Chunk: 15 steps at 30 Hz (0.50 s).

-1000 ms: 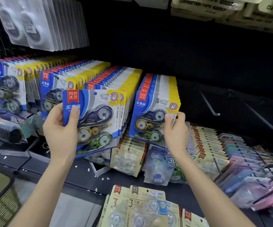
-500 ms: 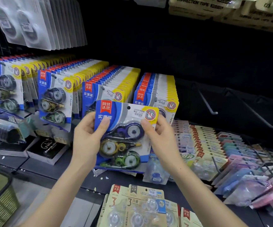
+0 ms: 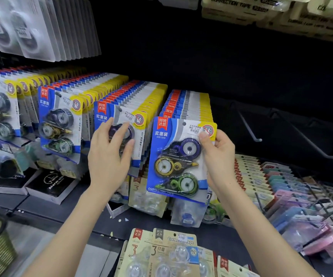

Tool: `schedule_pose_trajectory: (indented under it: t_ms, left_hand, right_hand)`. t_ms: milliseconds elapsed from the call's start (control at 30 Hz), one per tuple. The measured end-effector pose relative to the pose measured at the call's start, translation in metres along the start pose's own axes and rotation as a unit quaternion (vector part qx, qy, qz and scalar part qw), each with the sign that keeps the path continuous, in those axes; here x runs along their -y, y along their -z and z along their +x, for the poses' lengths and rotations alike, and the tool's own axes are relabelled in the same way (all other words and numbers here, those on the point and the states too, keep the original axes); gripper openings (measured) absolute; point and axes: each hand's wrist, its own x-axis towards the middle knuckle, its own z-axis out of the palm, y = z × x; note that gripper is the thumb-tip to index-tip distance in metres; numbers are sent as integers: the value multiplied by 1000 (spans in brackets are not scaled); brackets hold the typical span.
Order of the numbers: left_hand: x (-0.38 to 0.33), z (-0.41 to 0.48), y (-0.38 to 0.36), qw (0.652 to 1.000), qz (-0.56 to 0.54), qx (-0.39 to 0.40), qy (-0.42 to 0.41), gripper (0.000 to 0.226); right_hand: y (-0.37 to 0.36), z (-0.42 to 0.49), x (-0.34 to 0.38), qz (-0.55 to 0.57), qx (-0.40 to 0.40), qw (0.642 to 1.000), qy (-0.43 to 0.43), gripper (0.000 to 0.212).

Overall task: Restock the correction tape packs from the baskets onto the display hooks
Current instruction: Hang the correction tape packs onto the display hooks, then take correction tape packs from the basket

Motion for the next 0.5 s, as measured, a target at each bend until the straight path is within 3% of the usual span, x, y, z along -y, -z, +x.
schedule_pose_trajectory:
  t_ms: [167,500]
  left_hand:
    - [-2,-2,-13,997,21,69,14,58]
    - [0,-4,-19,996,43,75,8,57]
  right_hand:
    - [-1,8,-5,-36,-13,999,4,13]
    - [-6,15,-20,-62,-56,997,-2,14]
